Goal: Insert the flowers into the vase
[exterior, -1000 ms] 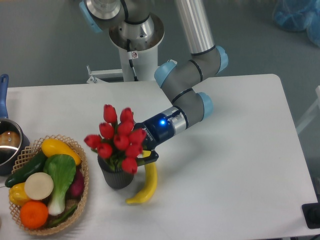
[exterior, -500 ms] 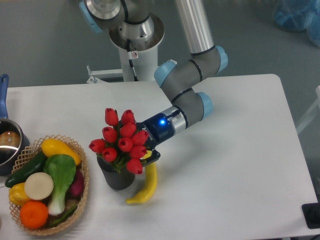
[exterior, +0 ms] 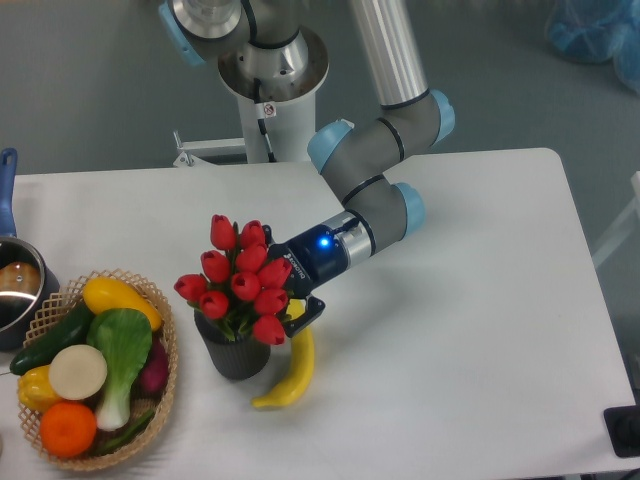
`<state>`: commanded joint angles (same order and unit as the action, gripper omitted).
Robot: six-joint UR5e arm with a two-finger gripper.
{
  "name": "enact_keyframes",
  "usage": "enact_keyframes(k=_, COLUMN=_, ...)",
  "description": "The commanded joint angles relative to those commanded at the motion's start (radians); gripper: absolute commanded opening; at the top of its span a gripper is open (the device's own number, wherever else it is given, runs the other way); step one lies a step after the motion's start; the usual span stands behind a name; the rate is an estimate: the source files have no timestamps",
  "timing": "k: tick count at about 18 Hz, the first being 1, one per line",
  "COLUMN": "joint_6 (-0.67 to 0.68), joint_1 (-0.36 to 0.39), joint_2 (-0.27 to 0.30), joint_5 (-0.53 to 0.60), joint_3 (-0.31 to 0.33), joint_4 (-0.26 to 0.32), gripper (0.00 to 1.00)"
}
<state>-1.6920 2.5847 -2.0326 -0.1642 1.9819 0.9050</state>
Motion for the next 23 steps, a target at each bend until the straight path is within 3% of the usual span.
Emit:
enact_keyframes(k=3, joint_6=0.011, joint_1=0.017, joint_2=0.029, joint_5=0.118, joint_3=0.0, joint_4=0.0, gripper=1.0)
enact_keyframes(k=7, joint_6=0.012, joint_1=0.026, joint_2=0.063, joint_5=0.172, joint_3=0.002, joint_4=0.002, gripper=1.0)
enact_keyframes(k=10, joint_6=0.029, joint_1=0.052, joint_2=0.115, joint_5=0.323, joint_3=-0.005, joint_4=0.002, gripper=1.0)
enact_keyframes(k=18, joint_6=0.058, joint_1=0.141, joint_2=0.261, joint_5=0.55, joint_3=-0.011, joint_4=0.002, gripper=1.0)
enact_keyframes(k=21, joint_6=0.063, joint_1=0.16, joint_2=0.328, joint_5=0.727, joint_3=-0.052, joint_4=0.002, gripper=1.0)
enact_keyframes(k=23, joint_6=0.098, joint_1=0.169, joint_2=0.334, joint_5=0.796, joint_3=-0.109, joint_4=0.015, gripper=1.0)
